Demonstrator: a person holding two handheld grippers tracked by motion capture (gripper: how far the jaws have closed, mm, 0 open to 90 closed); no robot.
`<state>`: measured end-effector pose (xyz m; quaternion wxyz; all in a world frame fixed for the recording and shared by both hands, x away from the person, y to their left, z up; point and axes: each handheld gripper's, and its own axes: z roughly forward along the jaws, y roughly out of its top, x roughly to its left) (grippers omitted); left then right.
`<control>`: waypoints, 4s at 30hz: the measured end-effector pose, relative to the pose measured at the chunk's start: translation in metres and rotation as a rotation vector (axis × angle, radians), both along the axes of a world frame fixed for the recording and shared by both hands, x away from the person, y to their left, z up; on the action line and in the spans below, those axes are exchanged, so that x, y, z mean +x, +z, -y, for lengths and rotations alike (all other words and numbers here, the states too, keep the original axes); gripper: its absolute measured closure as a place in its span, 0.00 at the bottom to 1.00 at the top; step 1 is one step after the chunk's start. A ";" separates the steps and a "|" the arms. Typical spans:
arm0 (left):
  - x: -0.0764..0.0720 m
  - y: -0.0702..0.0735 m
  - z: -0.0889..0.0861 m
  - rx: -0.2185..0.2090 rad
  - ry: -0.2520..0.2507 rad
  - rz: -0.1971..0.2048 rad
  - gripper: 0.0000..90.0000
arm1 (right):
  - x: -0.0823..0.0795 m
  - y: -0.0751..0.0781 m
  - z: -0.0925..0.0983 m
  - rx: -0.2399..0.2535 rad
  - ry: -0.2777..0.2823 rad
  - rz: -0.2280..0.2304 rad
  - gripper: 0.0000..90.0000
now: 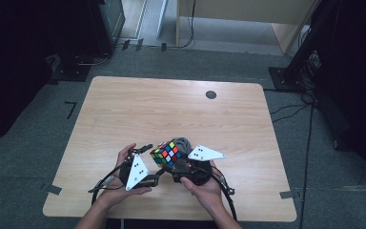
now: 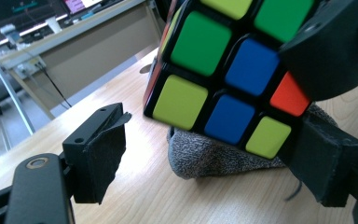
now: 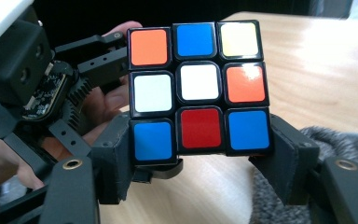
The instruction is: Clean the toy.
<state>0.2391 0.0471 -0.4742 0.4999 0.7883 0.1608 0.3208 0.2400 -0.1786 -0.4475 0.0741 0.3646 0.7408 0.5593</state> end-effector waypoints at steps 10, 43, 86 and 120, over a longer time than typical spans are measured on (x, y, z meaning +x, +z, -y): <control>-0.008 -0.007 0.007 0.095 -0.023 0.092 0.36 | 0.009 -0.009 -0.002 0.018 0.027 -0.134 0.38; 0.016 0.007 -0.024 -0.093 0.031 -0.160 0.37 | 0.025 -0.055 0.013 -0.353 -0.267 -0.064 0.84; 0.031 -0.008 0.001 -0.004 0.157 -0.318 0.37 | 0.028 -0.010 0.077 -0.155 -0.447 0.013 0.81; 0.088 -0.026 0.031 -0.004 0.389 -0.529 0.37 | 0.017 -0.017 0.152 -0.121 -0.514 0.003 0.31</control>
